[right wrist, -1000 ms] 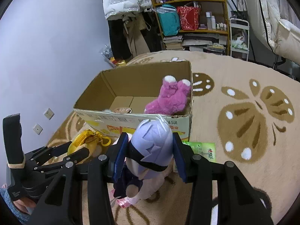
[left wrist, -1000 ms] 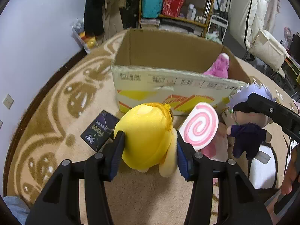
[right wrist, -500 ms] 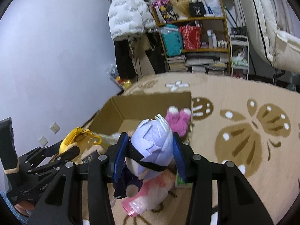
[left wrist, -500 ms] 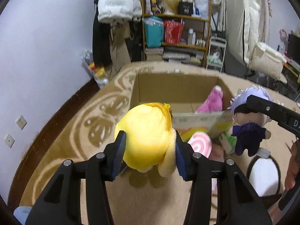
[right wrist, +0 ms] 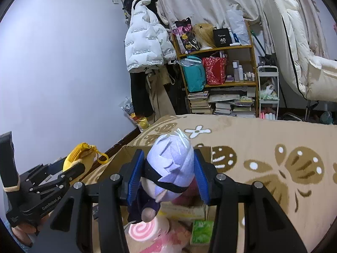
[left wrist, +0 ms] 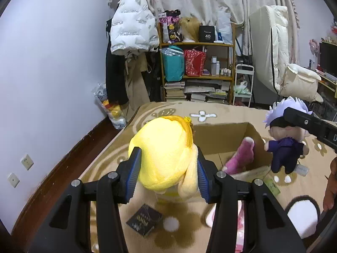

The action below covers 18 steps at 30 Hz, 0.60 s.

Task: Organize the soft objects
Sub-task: 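Lift both toys over the box and open both grippers to drop them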

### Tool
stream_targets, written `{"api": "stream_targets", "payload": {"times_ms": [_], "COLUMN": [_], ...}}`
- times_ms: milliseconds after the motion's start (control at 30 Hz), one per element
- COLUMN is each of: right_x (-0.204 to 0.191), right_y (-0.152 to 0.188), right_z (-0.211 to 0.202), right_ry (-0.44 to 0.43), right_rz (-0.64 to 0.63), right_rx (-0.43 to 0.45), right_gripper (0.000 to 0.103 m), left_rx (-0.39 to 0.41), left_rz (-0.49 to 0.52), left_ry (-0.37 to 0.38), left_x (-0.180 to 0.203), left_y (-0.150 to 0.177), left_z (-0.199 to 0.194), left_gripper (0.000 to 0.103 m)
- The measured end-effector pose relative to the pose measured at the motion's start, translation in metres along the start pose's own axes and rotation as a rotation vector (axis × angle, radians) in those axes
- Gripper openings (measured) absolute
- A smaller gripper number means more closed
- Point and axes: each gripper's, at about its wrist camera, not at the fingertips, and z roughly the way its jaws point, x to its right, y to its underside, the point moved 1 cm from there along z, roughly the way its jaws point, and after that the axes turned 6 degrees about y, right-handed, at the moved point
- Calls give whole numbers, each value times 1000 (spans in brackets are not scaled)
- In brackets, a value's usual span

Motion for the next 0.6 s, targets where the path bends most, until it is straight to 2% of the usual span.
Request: {"api": "stream_targets", "payload": {"times_ms": [267,467,600], "right_x": [-7,-15,-16], "right_y": [-6,1,11], "right_z": [35,62,71], "right_ry": [-12,-25,-34], "right_rz": [-50,-113,-109], "right_rx": [-7,-52,-94], "right_gripper": [49,49,49], "left_rx": [-8,-29,-51], "left_rz": [-8,13,0], "left_ry": [-2,5,17], "left_x": [0,7,8], "left_y": [-9,-11,-8], "left_z": [28,51,63], "left_gripper": [47,47,47]}}
